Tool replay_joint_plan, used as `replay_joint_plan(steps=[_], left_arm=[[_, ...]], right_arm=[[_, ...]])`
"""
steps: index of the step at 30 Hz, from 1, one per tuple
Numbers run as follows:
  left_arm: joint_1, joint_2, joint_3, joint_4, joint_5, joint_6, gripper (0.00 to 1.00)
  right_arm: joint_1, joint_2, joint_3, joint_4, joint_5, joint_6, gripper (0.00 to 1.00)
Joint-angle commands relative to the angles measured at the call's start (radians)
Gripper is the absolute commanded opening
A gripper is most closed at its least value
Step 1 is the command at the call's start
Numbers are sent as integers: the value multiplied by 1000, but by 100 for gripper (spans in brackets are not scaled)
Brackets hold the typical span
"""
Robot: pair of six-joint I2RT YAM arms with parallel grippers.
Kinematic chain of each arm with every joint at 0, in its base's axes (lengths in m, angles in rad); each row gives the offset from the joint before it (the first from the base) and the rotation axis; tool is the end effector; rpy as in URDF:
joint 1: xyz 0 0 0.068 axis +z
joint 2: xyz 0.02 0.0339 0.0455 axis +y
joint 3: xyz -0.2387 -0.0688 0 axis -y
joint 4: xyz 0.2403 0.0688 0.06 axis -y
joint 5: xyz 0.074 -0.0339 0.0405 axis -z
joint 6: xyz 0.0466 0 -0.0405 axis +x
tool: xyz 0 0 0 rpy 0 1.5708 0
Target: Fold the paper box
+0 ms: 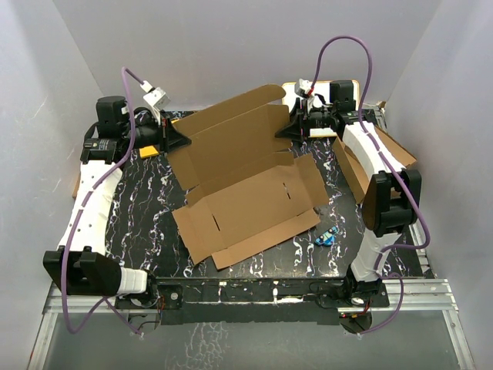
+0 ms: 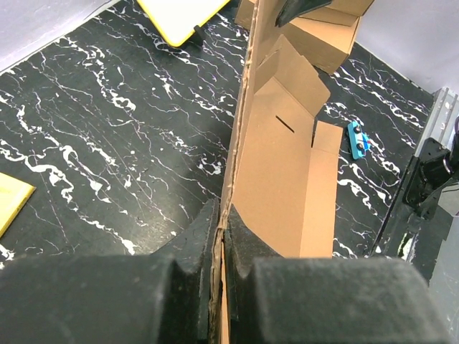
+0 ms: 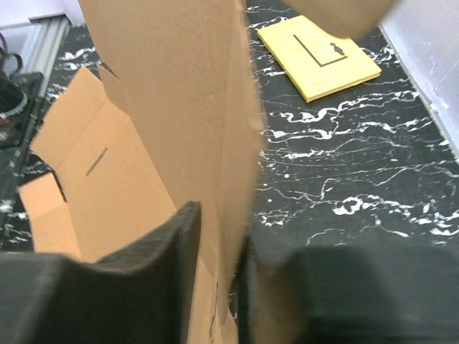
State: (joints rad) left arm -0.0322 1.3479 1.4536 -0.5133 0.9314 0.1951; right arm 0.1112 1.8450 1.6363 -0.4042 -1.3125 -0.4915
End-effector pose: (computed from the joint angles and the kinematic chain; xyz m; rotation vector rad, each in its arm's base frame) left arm 0.2920 -0.0468 0.3910 0.7907 1.7116 -0.8010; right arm 0.3949 0.0894 0.3028 -1.1742 1.4468 1.1385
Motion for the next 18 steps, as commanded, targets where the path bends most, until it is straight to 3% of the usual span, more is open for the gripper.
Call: replay_joint_plan(steps=[1, 4, 8, 13, 18], left_arm=[[1, -65, -43, 55, -31, 10, 0], [4, -119, -112, 127, -70, 8, 0], [7, -202, -198, 239, -98, 8, 0], [8, -265, -253, 274, -140, 47, 0], [10, -285, -268, 302, -121, 51, 0]], right_arm=[[4, 2, 82, -6, 6, -6, 41], [-3, -14, 88, -80, 89, -38, 66], [-51, -88, -2, -134, 158, -72, 83], [-146, -228, -196, -133, 220, -120, 86], [-202, -268, -343, -130, 259, -149, 87]])
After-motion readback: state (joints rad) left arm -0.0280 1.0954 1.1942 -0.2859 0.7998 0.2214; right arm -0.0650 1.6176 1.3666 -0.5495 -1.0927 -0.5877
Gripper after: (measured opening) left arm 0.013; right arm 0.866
